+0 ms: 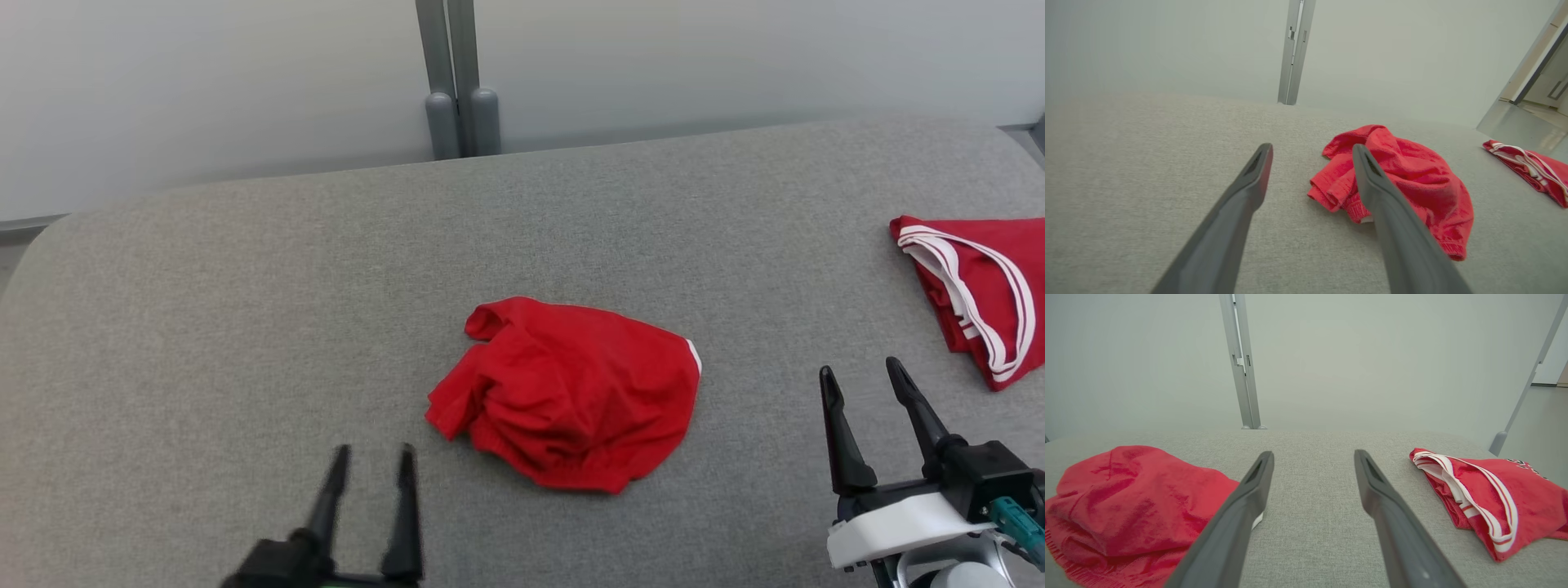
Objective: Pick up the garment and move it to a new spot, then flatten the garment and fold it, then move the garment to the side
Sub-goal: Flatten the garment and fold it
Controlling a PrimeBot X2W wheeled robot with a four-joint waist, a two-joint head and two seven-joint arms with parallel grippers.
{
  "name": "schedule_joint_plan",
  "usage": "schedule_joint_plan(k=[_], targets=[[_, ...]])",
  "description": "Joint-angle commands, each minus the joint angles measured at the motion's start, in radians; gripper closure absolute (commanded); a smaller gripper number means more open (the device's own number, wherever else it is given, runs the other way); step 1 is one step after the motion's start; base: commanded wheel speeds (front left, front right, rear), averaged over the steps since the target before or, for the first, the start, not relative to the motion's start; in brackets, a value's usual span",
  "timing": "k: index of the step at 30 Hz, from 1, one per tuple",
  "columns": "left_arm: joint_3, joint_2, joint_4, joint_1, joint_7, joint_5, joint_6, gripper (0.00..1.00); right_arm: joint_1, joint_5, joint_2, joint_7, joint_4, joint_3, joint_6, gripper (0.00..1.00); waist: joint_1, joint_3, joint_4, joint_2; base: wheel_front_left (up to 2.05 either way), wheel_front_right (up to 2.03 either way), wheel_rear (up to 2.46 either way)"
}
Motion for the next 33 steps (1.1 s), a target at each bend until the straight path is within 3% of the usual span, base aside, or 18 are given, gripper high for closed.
schedule_joint_plan(k=[1,8,19,23,24,26,30,33], targets=[[-0.067,0.000,0.049,-0.022,0.016,-0.052,-0.003,0.00,-0.016,0.004,-0.006,0.000,-0.006,-0.005,0.000,0.00,0.0000,0.028,-0.029,0.0000,0.00,0.00,0.00],[-0.371,0.002,0.217,-0.143,0.210,-0.220,0.007,0.00,-0.049,0.015,-0.008,0.000,-0.011,-0.006,0.000,0.00,0.0000,0.103,-0.095,0.0000,0.00,0.00,0.00],[-0.527,0.003,0.380,-0.345,0.166,-0.394,0.101,0.00,-0.088,0.032,-0.003,0.000,-0.006,-0.024,0.000,0.00,0.0000,0.183,-0.171,0.0000,0.00,0.00,0.00],[-0.571,0.003,0.415,-0.403,0.123,-0.442,0.110,0.00,-0.096,0.033,0.002,0.000,-0.001,-0.022,0.000,0.00,0.0000,0.188,-0.181,0.0000,0.00,0.00,0.00],[-0.581,0.003,0.418,-0.413,0.114,-0.452,0.111,0.06,-0.096,0.034,0.003,0.000,0.000,-0.022,0.000,0.00,0.0000,0.187,-0.183,0.0000,0.00,0.00,0.00],[-0.606,0.003,0.423,-0.434,0.097,-0.478,0.107,1.00,-0.097,0.036,0.007,0.000,0.003,-0.021,0.000,0.00,0.0000,0.185,-0.184,0.0000,0.00,0.00,0.00],[-0.643,0.002,0.392,-0.472,0.084,-0.541,0.081,1.00,-0.098,0.043,0.014,0.000,0.010,-0.020,0.000,0.00,0.0000,0.172,-0.183,0.0000,0.00,0.00,0.00],[-0.644,0.003,0.353,-0.500,0.068,-0.559,0.097,1.00,-0.092,0.041,0.018,0.000,0.013,-0.025,0.000,0.00,0.0000,0.157,-0.179,0.0000,0.00,0.00,0.00]])
